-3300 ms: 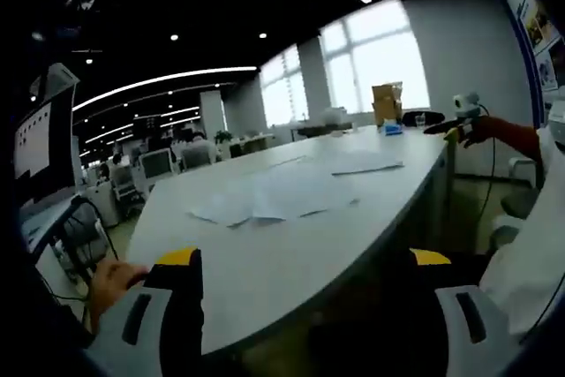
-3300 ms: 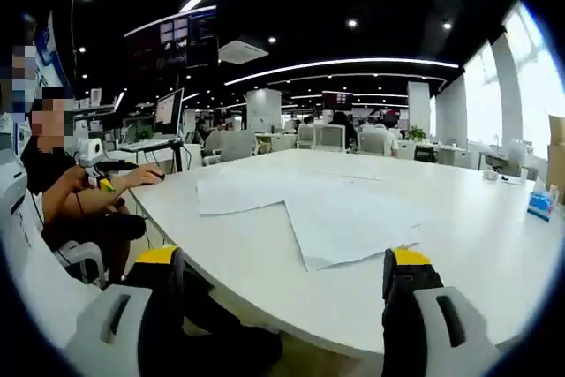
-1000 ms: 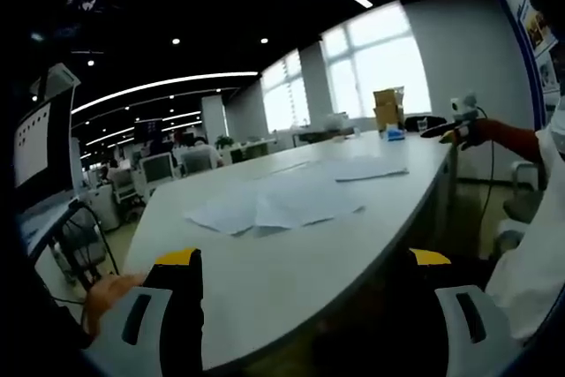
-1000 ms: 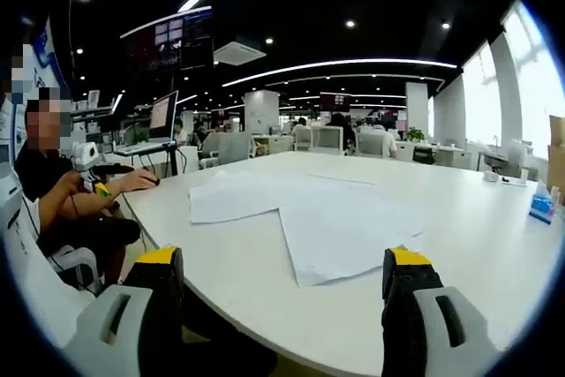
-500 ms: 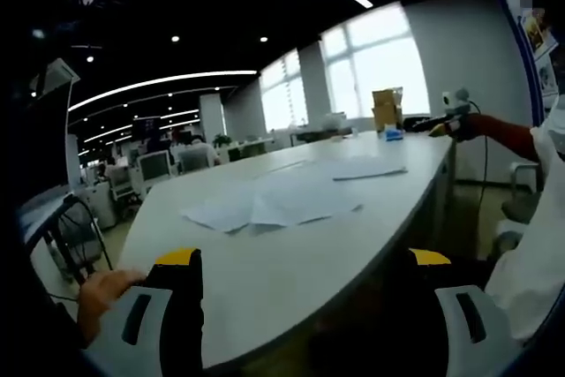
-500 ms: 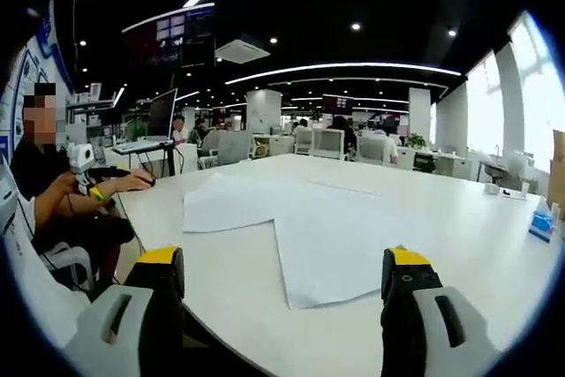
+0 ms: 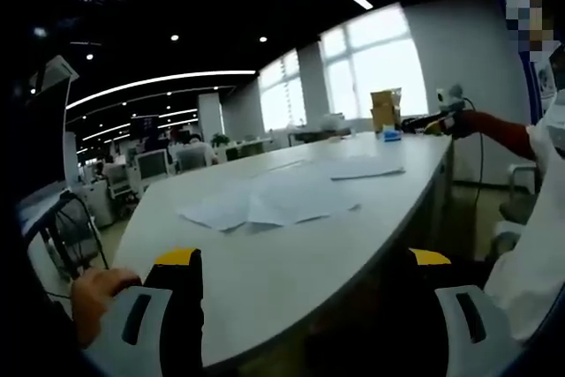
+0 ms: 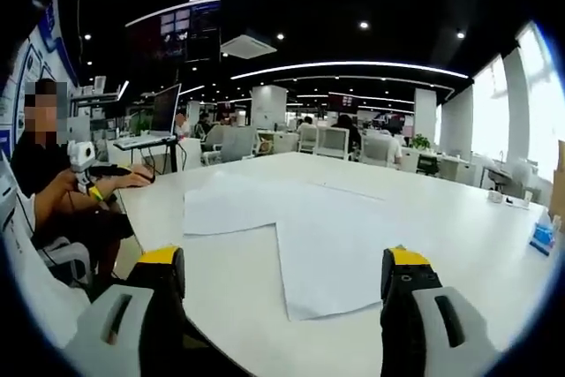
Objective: Organize the stack of printing papers by aligning and flattening the scattered papers on the table
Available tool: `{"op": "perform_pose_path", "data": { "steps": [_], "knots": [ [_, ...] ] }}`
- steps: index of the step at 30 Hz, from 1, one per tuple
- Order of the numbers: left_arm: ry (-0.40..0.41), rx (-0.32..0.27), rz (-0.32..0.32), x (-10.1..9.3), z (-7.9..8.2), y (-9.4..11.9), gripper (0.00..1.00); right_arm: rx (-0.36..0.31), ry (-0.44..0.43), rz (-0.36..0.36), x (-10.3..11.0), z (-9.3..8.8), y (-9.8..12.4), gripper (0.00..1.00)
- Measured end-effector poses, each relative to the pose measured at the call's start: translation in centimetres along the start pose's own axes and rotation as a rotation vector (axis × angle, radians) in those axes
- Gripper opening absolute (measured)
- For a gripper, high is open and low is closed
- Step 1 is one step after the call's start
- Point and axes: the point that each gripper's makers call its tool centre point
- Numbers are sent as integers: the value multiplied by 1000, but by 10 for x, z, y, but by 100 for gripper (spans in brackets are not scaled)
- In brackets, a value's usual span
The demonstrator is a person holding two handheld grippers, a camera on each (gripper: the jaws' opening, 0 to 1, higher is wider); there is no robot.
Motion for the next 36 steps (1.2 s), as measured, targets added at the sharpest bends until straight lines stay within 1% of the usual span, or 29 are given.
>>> {"op": "perform_pose_path", "data": {
  "steps": [7, 14, 20, 36],
  "knots": [
    [0, -1, 0, -1, 0, 1, 97, -13, 5, 4, -1, 8, -3, 87],
    [4, -2, 2, -1, -1, 3, 97, 0, 21, 5, -1, 9, -9, 87],
    [3, -2, 4, -1, -1, 4, 97, -9, 14, 4, -4, 13, -13, 87],
    [3, 1, 8, -1, -3, 5, 97, 5, 14, 5, -6, 17, -18, 87]
  ]
}}
Point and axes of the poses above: the point that each gripper's makers call its tool centre point, and the gripper's own axes: y roughly backward along the fingers, x roughly to its left, z roughly out of its top, and after that the axes turned 4 degrees about -z, right-handed
